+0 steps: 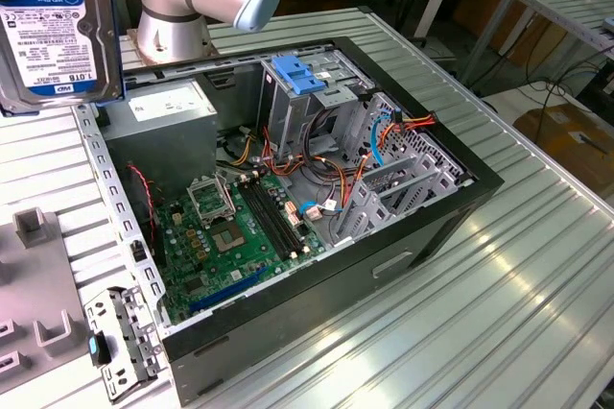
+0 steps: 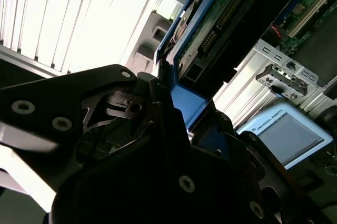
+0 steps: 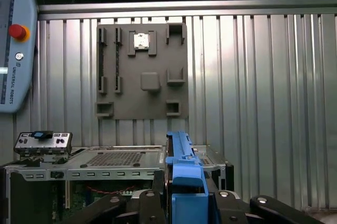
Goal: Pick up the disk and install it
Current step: 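Pick up the disk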
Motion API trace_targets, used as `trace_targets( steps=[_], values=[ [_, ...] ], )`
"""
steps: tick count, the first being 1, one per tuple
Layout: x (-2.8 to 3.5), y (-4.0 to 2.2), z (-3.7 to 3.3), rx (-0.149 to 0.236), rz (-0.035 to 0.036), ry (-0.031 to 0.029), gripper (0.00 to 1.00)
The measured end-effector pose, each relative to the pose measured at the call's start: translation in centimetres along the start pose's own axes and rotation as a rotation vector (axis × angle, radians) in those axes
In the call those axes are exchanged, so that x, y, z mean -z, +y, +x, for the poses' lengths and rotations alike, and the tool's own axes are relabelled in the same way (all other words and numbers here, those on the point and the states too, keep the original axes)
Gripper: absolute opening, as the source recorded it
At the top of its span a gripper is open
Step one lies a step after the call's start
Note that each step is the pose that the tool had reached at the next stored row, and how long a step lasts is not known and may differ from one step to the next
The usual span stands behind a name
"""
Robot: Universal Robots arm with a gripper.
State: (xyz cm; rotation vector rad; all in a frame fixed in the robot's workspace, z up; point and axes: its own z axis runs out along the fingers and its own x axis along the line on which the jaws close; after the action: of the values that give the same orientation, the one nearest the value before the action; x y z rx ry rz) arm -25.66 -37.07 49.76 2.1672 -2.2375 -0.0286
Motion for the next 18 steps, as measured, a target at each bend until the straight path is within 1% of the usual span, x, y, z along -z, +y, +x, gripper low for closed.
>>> trace_targets(
  steps=[1, 2, 3, 5, 7, 12, 14, 18],
  values=[
    [-0.03, 0.0, 0.06, -0.001, 0.0027, -0.0001, 0.37],
    [-0.09, 0.0, 0.12, -0.003, 0.0091, -0.0003, 0.37],
    [-0.19, -0.01, 0.16, -0.008, 0.0199, -0.0002, 0.37],
    [-0.33, -0.04, 0.2, -0.013, 0.0298, -0.0001, 0.37],
    [-0.44, -0.1, 0.29, -0.015, 0.0319, -0.0004, 0.37],
    [-0.68, -0.5, 0.77, -0.016, 0.032, -0.0003, 0.37],
    [-0.76, -0.82, 0.96, -0.016, 0.032, -0.0002, 0.37],
    [-0.83, -1.75, 1.16, -0.016, 0.032, -0.0003, 0.37]
  ],
)
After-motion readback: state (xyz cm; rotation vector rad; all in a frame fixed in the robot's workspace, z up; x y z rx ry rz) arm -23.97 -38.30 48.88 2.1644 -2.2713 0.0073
